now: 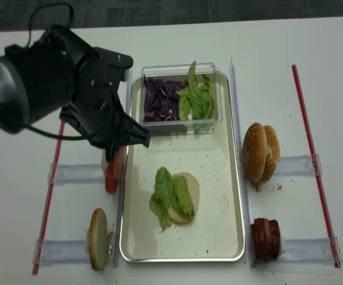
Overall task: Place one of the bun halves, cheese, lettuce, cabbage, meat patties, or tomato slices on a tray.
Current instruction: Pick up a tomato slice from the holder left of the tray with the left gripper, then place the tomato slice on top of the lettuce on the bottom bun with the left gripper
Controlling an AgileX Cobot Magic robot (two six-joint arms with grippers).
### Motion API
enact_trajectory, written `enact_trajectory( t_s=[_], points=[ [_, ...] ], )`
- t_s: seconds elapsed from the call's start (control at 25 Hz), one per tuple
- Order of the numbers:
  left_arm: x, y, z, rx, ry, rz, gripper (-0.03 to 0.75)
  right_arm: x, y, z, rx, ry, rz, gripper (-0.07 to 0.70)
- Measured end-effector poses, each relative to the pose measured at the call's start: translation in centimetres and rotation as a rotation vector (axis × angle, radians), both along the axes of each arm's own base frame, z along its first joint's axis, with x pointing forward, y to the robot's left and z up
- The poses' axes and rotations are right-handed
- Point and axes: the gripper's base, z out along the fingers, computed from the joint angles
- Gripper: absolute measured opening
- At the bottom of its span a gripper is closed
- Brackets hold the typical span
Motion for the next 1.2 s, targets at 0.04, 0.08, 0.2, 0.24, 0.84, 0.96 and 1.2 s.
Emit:
enact_trajectory(
  t_s=[0.04,0.08,0.2,0.24,0.84,0.96,1.2],
  points=[
    [-0.1,0.1,0.3,-0.002,-0.007,-0.003,0.050,0.0,0.0,0.0,0.000,0.000,0.000,0.679],
    [-0.3,0.2,0.6,-0.001,-0.010,-0.010,0.050,0.0,0.0,0.0,0.000,0.000,0.000,0.679],
    [-0.5,0.3,0.9,0.005,-0.004,-0.021,0.050,0.0,0.0,0.0,0.000,0.000,0.000,0.679],
    [-0.6,0.3,0.9,0.008,0.003,-0.033,0.050,0.0,0.0,0.0,0.000,0.000,0.000,0.679],
    [-2.5,-3.7,1.5,-0.399,0.139,-0.349,0.050,0.0,0.0,0.0,0.000,0.000,0.000,0.679],
    [-2.7,-4.6,1.9,-0.501,0.139,-0.394,0.049,0.0,0.0,0.0,0.000,0.000,0.000,0.679],
    [-3.0,-5.6,2.6,-0.628,0.130,-0.434,0.048,0.0,0.0,0.0,0.000,0.000,0.000,0.679]
  ],
)
